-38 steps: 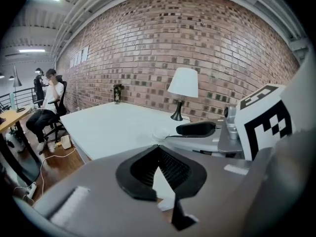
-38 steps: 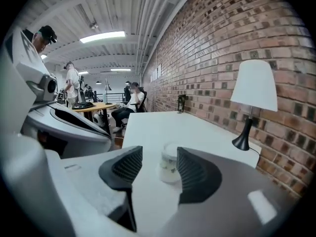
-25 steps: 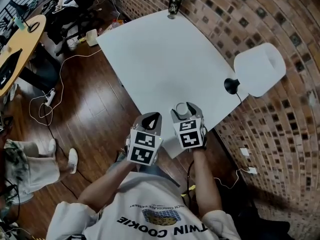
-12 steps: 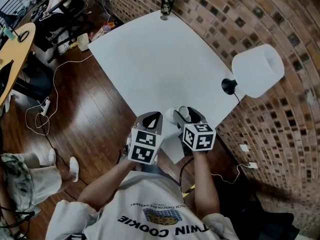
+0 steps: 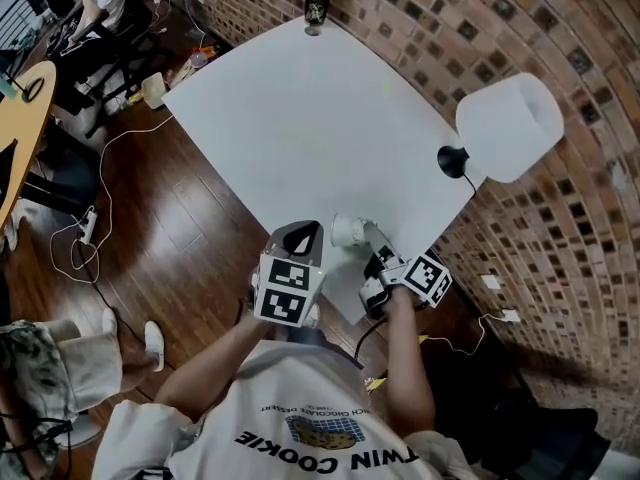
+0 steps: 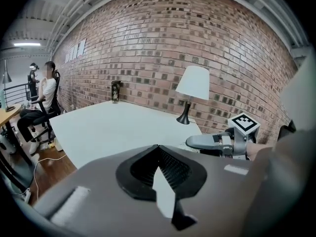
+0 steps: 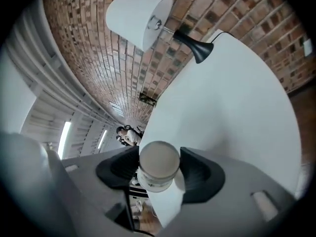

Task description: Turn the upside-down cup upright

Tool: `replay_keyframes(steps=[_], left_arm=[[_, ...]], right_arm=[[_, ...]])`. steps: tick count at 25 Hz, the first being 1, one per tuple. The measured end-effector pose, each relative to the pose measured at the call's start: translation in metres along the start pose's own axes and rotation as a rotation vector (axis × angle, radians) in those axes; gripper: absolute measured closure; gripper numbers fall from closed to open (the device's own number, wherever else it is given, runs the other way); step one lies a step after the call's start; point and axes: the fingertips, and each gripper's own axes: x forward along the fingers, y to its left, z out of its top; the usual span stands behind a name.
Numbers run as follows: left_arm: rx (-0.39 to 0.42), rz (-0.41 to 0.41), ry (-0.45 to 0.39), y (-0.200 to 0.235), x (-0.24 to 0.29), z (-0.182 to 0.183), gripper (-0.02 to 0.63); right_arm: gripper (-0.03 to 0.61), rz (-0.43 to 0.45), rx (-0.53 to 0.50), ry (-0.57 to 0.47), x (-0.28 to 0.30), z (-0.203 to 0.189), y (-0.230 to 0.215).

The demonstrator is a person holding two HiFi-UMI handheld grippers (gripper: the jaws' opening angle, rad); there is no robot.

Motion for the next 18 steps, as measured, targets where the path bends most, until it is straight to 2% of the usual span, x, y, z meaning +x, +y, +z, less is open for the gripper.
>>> replay_keyframes(steps=[4, 7, 13, 16, 18], left_arm=[[0.003, -0.005, 0.002, 0.0, 0.001, 0.0, 0.611], [0.0, -0.01, 0.003, 0.0, 0.001, 0.0, 0.611], [0.002, -0.014, 0.003, -0.002, 0.001, -0.001, 0.611], [0.0, -0.014, 0.003, -0.002, 0.001, -0.001, 0.611], [-0.002, -0.012, 0.003, -0.001, 0.0, -0.001, 0.611]], right_arm=[[0.327, -0.026, 0.005, -0.027, -0.006, 0.0, -0.007], [0.327, -0.046, -0.056, -0.039, -0.008, 0.002, -0.01], [0.327, -0.111, -0.182, 0.0, -0.007, -0.001, -0.014], [0.327, -0.134, -0.293, 0.039, -0.007, -0.002, -0.012], [0.327, -0.145, -0.453, 0.089, -0.007, -0.002, -0.002]])
